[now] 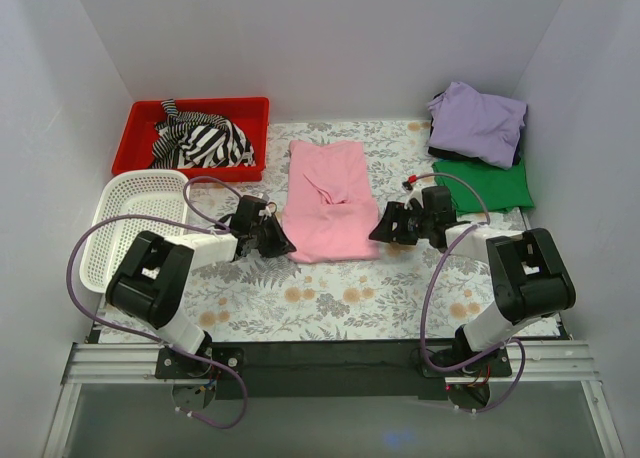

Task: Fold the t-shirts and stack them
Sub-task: Fold the tshirt

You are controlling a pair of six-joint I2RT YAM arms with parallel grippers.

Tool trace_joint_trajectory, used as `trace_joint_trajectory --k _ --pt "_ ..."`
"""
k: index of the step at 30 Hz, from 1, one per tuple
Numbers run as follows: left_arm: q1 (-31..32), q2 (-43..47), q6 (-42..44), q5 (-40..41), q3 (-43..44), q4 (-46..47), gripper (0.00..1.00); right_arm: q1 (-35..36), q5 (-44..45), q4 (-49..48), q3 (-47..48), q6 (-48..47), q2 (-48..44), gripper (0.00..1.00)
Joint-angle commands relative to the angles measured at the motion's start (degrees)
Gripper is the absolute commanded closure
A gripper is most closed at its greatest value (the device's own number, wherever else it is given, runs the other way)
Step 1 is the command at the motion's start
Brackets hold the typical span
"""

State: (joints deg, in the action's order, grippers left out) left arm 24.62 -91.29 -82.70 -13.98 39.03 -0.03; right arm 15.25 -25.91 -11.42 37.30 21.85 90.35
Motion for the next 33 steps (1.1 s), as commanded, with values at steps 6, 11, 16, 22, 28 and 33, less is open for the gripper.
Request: trace_joint_trajectory --k 6,11,16,22,28,33 --pt "0.16 1.81 1.4 1.06 -2.46 -4.45 0.99 2.06 0.33 4.04 -4.34 2.94 1.94 0.37" --pt "0.25 1.46 1.05 0.71 -2.03 -3.83 0.98 5.22 -0.02 3.51 -4.43 4.25 4.05 0.41" --pt "0.25 0.5 0.96 0.09 -1.06 -3.66 0.97 6.37 0.51 2.19 -4.52 5.57 4.49 0.51" --pt "0.43 0.4 1.22 -1.84 -0.53 -3.39 1.0 6.55 0.43 2.02 -3.46 5.58 5.02 0.99" --pt "0.69 7.07 1.75 -2.9 -1.14 -9.63 1.0 6.55 1.83 7.1 -4.34 3.65 -3.59 0.99" --pt "1.65 15.6 0.61 -4.21 -3.87 -15.94 1.0 7.25 0.86 14.46 -6.09 2.68 -12.62 0.99"
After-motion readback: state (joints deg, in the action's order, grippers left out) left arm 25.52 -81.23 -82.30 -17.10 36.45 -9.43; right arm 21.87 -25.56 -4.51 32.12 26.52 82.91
